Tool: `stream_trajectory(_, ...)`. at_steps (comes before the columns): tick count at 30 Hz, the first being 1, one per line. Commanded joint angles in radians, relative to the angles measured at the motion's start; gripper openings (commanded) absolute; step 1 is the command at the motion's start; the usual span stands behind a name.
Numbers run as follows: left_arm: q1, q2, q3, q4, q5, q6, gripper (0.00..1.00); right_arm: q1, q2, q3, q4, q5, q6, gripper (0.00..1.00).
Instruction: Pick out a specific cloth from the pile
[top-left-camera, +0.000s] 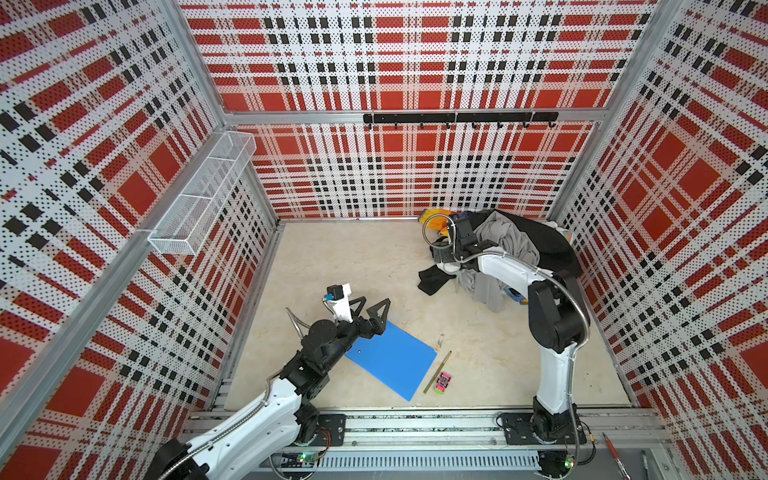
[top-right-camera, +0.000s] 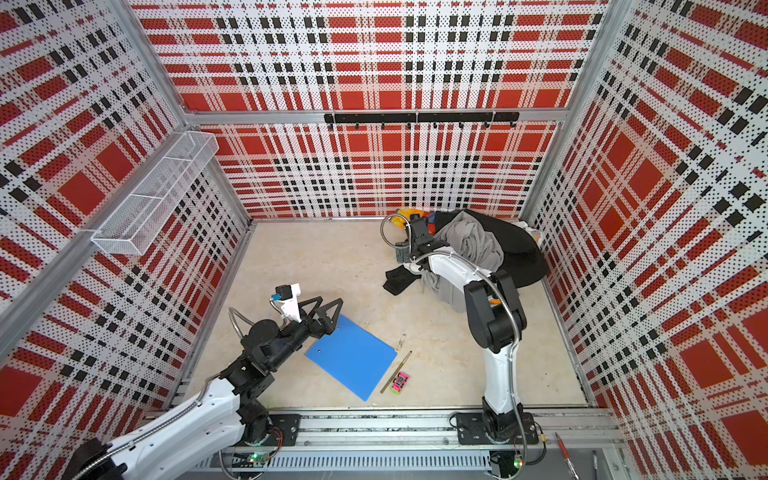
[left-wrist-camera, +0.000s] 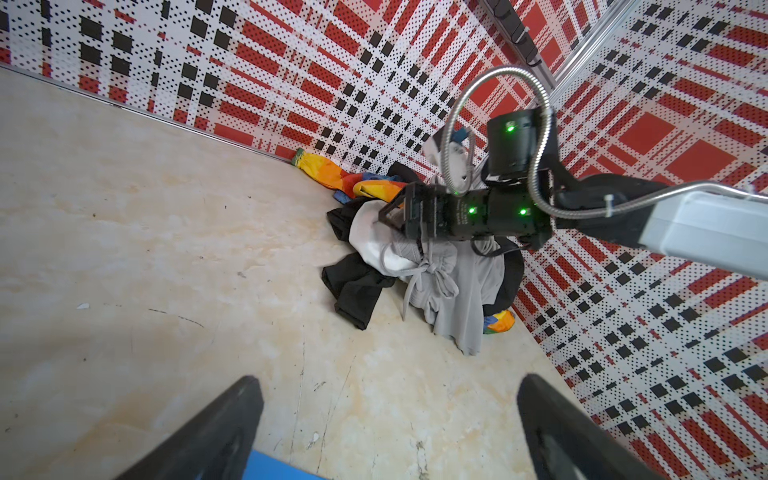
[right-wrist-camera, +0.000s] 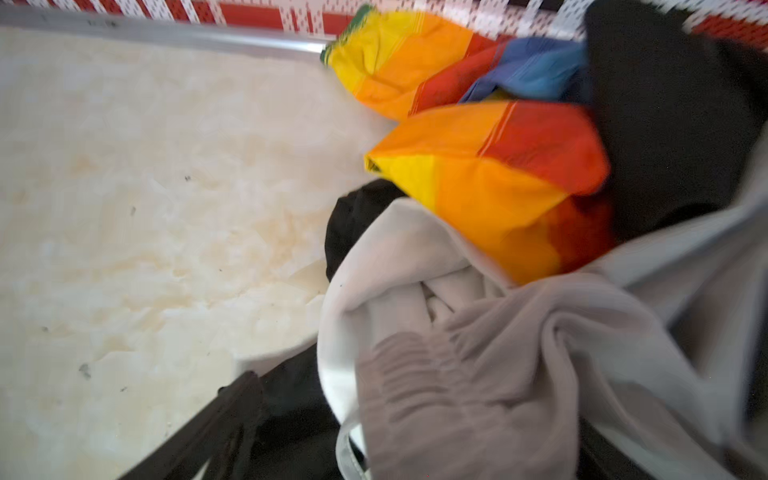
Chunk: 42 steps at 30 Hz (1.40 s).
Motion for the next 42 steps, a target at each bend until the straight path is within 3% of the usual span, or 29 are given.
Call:
stream_trajectory(1,-0.007,-0.003,-0.005,-0.002,-0.015,0.002,0.99,-0.003,0.063,0.075,-0.090,-0.076,-0.042,1.00)
stream_trajectory(10,-0.005,0.013,0.000,-0.001,-0.012,0.005,0.99,0.000,0.207,0.188,-0.280,-0.056,-0.116,1.00)
stream_trajectory(17,-0.004,0.008,-0.002,-0.004,-0.014,0.007,0.99,0.021,0.260,0.216,-0.329,-0.049,-0.171,1.00)
stream_trajectory(28,0.000,0.011,0.006,-0.008,-0.011,0.008,0.99,0.054,0.400,0.323,-0.448,0.060,-0.204,1.00)
stream_trajectory(30,0.001,0.006,0.004,-0.012,-0.012,0.008,0.99,0.055,0.418,0.331,-0.463,0.076,-0.198,0.87)
stream_trajectory(35,0.005,-0.001,0.003,-0.016,-0.014,0.008,0.99,0.056,0.400,0.299,-0.424,0.092,-0.180,0.36)
stream_trajectory(38,0.006,-0.001,0.003,-0.018,-0.012,0.008,0.99,0.054,0.372,0.283,-0.398,0.077,-0.172,0.14)
stream_trajectory(42,0.006,-0.002,0.001,-0.021,-0.011,0.008,0.99,0.039,0.287,0.236,-0.330,0.029,-0.148,0.00)
